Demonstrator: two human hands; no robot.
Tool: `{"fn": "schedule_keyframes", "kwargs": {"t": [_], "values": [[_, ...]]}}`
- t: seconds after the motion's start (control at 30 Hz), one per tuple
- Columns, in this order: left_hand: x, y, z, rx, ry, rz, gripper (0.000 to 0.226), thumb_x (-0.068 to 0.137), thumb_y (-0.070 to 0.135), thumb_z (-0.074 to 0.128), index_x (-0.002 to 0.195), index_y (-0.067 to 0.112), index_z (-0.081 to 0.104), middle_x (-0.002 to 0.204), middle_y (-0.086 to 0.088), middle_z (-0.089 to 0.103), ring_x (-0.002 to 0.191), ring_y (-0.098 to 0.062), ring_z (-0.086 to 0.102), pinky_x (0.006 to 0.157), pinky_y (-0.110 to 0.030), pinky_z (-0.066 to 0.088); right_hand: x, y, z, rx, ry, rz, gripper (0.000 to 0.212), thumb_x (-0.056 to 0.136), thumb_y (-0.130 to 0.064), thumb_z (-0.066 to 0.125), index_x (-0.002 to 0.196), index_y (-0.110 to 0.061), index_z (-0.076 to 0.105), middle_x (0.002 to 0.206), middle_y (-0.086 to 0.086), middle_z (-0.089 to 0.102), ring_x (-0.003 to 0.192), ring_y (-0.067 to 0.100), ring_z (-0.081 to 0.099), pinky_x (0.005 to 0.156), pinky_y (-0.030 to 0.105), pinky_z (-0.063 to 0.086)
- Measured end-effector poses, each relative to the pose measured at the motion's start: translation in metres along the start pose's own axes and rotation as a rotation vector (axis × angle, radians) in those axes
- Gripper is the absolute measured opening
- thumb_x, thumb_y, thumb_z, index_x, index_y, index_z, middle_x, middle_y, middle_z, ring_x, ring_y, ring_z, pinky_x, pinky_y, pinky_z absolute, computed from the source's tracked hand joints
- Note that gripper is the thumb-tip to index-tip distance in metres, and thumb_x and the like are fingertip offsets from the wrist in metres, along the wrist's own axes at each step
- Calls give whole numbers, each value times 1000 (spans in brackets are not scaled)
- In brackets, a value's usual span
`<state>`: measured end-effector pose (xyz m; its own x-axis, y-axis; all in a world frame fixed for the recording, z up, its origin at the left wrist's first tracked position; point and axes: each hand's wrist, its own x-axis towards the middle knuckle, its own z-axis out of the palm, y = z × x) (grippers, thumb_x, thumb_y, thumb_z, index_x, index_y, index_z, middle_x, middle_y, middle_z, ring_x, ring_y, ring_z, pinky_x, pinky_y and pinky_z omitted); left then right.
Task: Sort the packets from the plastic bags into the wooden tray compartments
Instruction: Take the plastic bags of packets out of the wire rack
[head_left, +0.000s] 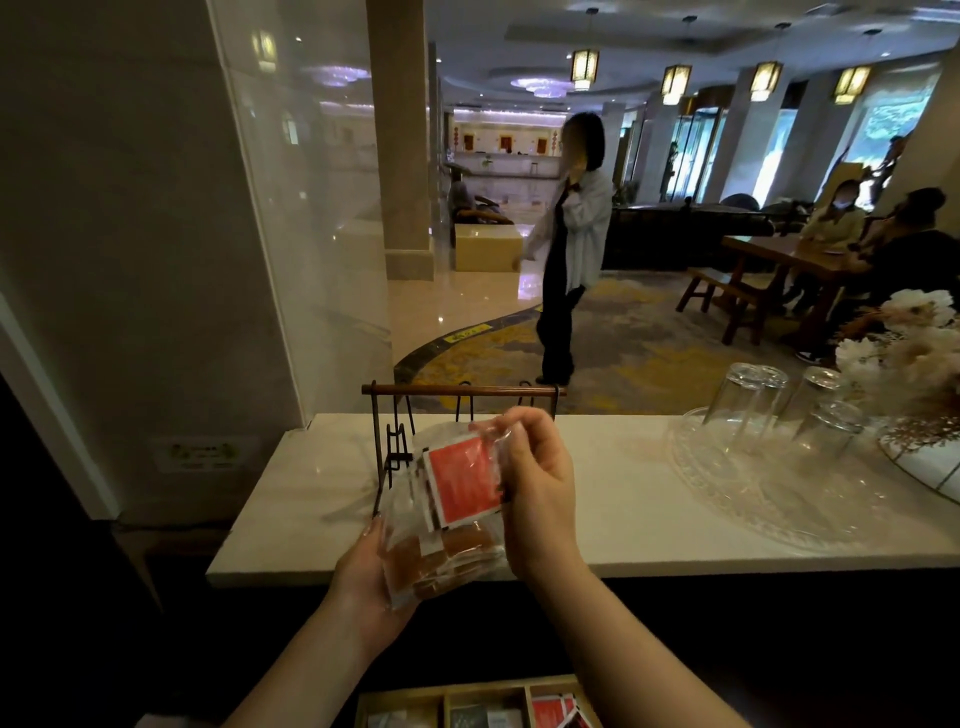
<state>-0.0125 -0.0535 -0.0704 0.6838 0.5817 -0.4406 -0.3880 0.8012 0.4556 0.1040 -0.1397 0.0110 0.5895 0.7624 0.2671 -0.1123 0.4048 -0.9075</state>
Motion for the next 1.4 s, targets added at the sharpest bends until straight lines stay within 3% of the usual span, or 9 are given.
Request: {"fn": "schedule_keyframes", "kwargs": {"t": [0.27,0.43,0.53,0.63,0.73,0.87,0.97,1.2,1.4], "values": [[-34,7,5,81,-111,-47,81,79,76,35,119,12,64,117,-25,66,100,-42,67,76,-52,56,-22,44,4,-737,-348,-319,27,90,-46,42,97,-23,54,98,-4,58,95,14,55,82,42,49],[-48,9,1,102,-152,-45,54,81,43,58,116,4,65,112,-23,68,96,-37,68,78,-49,58,-30,38,8,-1181,-520,-520,30,91,-43,45,117,-29,46,112,-7,57,105,9,49,90,34,45],[-45,6,-8,135,-94,-8,45,82,31,61,122,10,62,115,-21,67,99,-36,66,75,-47,59,-31,34,11,-1109,-597,-369,49,89,-44,50,134,-30,36,126,-4,56,116,10,49,99,31,42],[-40,4,-18,222,-39,65,51,75,25,68,125,17,60,126,-23,62,108,-40,62,79,-50,56,-27,28,10,-654,-647,37,52,90,-41,53,138,-34,33,126,-10,58,114,7,55,96,31,49],[-42,8,-20,233,17,113,49,70,18,72,118,17,62,116,-23,66,100,-43,65,71,-49,59,-10,40,-1,-461,-392,74,33,92,-34,51,124,-27,51,119,-10,61,107,6,59,93,32,53],[-41,17,-27,199,85,152,55,69,15,73,122,17,58,117,-23,66,100,-46,65,77,-56,56,20,73,-37,-840,213,142,22,91,-33,53,113,-30,55,117,-3,60,98,7,57,84,28,53],[-37,17,-27,205,131,189,59,66,11,71,122,19,55,119,-23,63,102,-46,62,74,-56,56,24,95,-52,-1137,172,271,39,89,-40,56,126,-34,46,120,1,49,102,14,53,80,30,50],[-21,8,-34,221,165,158,65,69,7,71,128,19,50,123,-24,60,105,-47,60,67,-56,58,38,120,-45,-1230,69,263,72,81,-28,70,140,-34,30,130,3,52,110,21,56,85,35,50],[-9,3,-39,261,179,156,67,66,6,75,127,18,51,120,-21,63,103,-45,63,71,-56,57,50,118,-50,-1251,93,185,14,90,-22,57,92,-11,66,89,7,68,79,21,63,72,37,55]]}}
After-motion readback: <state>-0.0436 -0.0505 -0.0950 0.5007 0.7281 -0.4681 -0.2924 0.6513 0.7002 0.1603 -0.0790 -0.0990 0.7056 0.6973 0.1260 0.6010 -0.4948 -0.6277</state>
